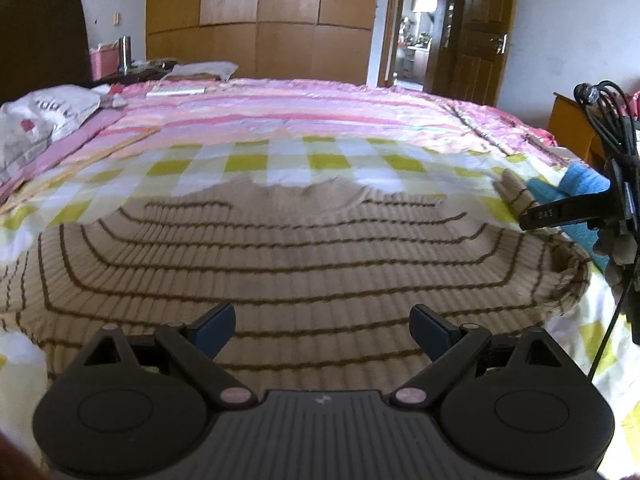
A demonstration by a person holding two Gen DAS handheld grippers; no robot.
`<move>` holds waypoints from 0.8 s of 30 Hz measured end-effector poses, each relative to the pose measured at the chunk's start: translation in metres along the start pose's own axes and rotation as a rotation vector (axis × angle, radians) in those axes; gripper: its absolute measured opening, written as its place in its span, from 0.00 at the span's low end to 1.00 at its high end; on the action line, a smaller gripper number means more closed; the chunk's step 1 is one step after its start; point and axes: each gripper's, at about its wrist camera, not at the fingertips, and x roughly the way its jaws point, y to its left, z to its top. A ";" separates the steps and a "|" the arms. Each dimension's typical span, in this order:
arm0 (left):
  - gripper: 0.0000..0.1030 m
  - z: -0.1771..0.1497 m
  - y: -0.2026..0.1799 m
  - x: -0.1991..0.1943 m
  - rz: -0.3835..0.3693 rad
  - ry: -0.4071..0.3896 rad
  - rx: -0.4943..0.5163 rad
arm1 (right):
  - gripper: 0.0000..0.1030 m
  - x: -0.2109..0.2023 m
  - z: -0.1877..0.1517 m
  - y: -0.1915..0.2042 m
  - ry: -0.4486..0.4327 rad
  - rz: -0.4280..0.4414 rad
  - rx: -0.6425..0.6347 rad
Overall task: Fold small clothes
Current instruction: 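Grasp the sweater sleeve cuff near the blue towels with the right gripper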
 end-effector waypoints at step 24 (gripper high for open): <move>0.95 0.009 0.022 -0.021 -0.004 -0.071 -0.017 | 0.13 -0.097 0.029 -0.003 -0.093 0.531 0.390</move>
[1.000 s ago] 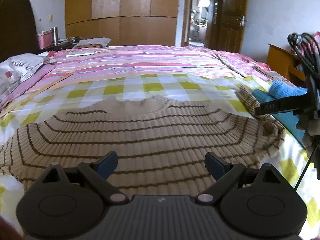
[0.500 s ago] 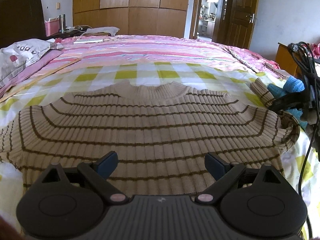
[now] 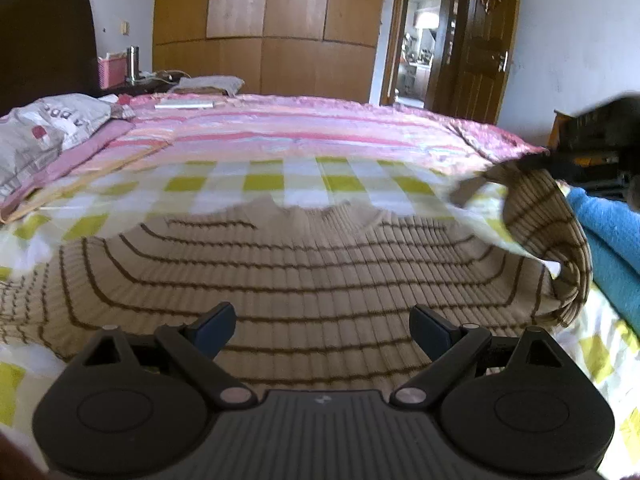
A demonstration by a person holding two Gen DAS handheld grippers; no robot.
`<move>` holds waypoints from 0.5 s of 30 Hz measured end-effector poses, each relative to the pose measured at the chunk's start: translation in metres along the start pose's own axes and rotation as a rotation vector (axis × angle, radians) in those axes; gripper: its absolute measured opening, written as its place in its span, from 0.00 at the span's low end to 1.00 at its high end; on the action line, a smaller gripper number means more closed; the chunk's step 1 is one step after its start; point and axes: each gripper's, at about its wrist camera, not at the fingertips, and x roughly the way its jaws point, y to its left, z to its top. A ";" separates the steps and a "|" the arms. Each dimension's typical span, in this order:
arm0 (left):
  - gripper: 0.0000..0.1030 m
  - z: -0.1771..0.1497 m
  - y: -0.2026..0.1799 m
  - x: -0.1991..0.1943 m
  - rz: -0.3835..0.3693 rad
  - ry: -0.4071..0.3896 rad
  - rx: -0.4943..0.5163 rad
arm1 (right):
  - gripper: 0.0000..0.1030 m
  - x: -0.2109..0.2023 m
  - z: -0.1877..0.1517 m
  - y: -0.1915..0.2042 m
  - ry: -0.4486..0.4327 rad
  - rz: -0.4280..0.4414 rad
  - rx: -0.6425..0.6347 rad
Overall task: Fold small clothes
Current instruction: 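Grasp the sweater sleeve cuff near the blue towels with the right gripper, then carry the held sleeve across the sweater body with the right gripper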
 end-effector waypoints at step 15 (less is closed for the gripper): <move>0.97 -0.025 0.075 -0.043 0.112 0.008 -0.073 | 0.18 0.031 -0.126 0.112 0.392 0.298 -0.248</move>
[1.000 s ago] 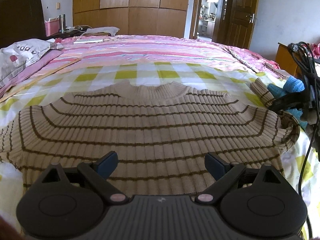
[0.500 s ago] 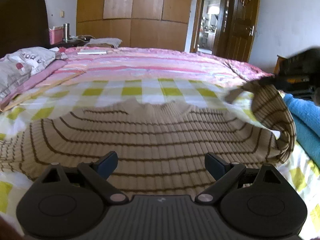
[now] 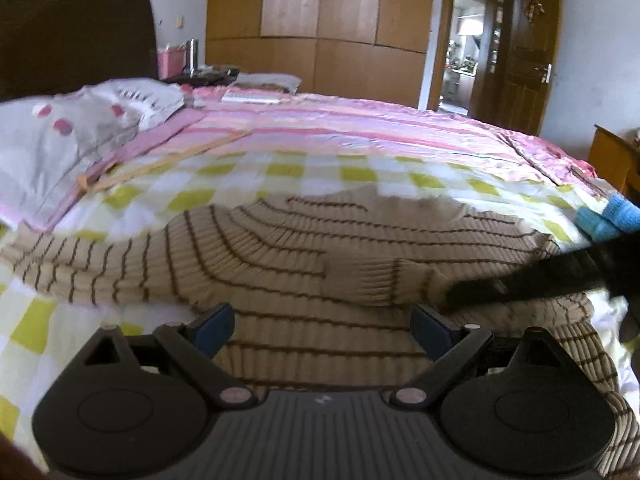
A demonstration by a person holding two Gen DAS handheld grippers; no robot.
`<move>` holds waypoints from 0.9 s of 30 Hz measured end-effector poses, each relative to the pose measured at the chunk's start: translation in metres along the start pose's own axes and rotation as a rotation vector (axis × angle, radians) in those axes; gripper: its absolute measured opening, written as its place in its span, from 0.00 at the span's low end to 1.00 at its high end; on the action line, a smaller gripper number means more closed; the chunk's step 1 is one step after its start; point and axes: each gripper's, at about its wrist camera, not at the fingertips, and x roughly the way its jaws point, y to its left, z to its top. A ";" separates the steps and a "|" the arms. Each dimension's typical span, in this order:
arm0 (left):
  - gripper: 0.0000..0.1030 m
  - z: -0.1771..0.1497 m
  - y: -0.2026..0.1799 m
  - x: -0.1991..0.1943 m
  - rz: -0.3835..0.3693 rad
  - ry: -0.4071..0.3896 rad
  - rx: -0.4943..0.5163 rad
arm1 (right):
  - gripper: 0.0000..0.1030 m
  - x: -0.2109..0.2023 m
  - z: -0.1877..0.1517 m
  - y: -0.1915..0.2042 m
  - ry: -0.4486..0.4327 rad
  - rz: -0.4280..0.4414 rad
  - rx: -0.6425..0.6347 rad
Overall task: Fold small clothes
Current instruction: 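Carry the held sleeve across the sweater body with the right gripper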
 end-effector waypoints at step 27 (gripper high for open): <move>0.97 0.016 0.067 0.000 0.125 -0.118 -0.141 | 0.38 0.043 0.003 0.045 0.088 -0.052 -0.315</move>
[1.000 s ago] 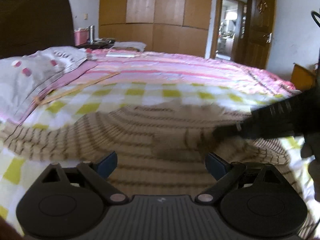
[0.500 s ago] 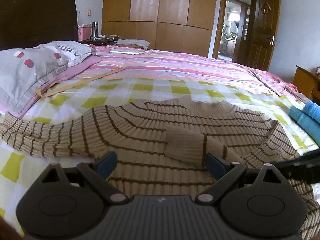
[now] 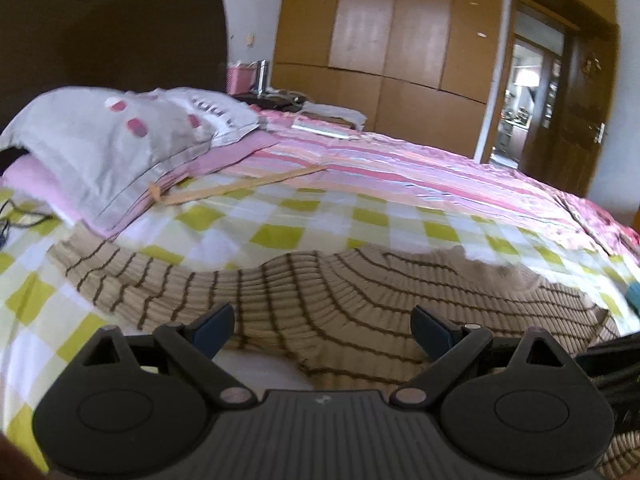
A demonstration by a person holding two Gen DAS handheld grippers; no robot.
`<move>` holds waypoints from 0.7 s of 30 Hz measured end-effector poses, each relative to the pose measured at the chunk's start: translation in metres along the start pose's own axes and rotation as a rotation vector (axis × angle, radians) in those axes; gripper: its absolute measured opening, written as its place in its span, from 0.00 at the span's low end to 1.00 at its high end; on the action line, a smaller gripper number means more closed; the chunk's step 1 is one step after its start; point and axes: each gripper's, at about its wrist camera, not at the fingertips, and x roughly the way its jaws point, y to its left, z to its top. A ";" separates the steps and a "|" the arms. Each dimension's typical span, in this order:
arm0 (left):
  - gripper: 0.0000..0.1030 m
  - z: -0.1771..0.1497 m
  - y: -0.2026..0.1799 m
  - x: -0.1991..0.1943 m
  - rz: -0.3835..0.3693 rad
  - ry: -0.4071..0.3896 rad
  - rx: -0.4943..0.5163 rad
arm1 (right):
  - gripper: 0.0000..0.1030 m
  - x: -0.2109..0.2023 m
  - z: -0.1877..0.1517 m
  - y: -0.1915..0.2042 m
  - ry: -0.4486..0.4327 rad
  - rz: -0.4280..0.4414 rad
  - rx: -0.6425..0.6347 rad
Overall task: Fold small clothes
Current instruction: 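Carry the held sleeve across the sweater body with the right gripper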
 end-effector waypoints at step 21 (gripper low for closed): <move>0.97 0.004 0.007 -0.004 -0.006 -0.031 -0.020 | 0.40 -0.011 0.024 -0.046 -0.121 0.109 0.278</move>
